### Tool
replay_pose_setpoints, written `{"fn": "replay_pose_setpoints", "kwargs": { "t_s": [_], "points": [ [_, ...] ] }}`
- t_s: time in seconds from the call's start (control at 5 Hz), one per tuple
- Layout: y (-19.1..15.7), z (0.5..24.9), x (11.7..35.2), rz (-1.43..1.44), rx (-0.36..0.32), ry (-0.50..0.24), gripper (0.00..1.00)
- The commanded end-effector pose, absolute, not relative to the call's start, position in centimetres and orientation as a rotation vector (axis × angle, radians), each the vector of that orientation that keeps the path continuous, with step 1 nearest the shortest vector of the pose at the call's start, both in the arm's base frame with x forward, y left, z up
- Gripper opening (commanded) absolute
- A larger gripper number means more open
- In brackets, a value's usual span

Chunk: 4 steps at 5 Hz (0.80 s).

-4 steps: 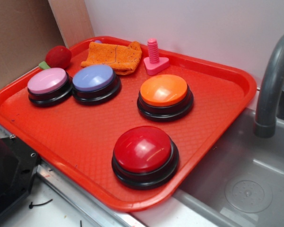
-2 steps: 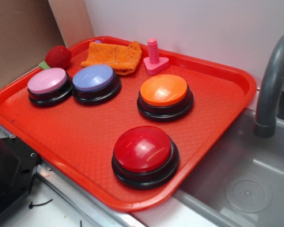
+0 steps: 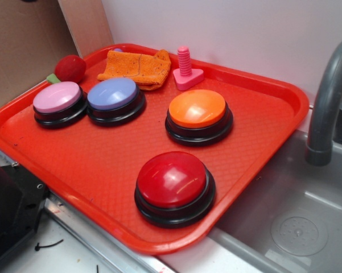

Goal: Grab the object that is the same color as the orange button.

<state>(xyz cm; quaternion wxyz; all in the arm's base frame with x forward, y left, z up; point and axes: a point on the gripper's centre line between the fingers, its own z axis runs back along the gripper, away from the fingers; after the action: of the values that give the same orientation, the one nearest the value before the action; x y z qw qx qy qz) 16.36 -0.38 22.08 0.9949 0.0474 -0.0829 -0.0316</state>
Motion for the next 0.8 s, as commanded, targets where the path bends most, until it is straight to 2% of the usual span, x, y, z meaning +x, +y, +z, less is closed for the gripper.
{"fn": "replay_pose_setpoints", "kwargs": {
  "t_s": [0.0, 0.2, 0.4, 0.6],
  "points": [
    [4.3, 16.7, 24.1, -0.174, 0.116, -0.281, 1.0],
    [5.5, 13.6, 28.3, -0.153, 0.125, -0.264, 1.0],
    [6.2, 12.2, 30.1, -0.164, 0.163, -0.257, 1.0],
    [7.2, 9.7, 31.9, -0.164, 0.14, -0.239, 1.0]
  ]
}}
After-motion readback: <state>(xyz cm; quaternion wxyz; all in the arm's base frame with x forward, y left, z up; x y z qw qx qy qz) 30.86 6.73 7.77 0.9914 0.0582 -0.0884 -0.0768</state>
